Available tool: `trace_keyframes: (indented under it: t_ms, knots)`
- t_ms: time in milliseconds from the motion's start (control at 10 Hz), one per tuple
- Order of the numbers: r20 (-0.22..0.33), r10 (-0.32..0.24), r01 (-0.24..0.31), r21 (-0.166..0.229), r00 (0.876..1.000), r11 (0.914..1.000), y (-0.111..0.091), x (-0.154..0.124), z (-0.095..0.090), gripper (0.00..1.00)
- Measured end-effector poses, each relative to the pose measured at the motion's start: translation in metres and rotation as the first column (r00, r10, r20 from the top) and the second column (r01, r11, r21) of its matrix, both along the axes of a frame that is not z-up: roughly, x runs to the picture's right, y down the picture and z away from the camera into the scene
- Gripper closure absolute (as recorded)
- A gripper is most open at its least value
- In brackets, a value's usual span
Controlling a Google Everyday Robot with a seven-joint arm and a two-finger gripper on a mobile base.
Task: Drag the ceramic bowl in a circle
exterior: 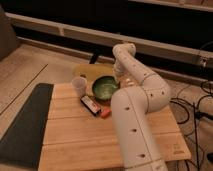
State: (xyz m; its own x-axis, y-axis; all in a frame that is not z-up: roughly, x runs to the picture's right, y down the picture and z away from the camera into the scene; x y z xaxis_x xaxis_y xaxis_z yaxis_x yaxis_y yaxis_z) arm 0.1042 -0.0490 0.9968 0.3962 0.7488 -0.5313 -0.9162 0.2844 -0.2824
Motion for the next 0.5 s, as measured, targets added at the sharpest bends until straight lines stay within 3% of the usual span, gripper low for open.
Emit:
trace_keyframes:
  t_ms: [300,500]
  knots:
    - [0.000,0.000,0.000,0.000,1.000,1.0000,0.0000,0.0000,0.0000,0.22]
    - [0.000,0.000,0.000,0.000,1.000,1.0000,-0.0001,0.0000,-0.0001,0.20]
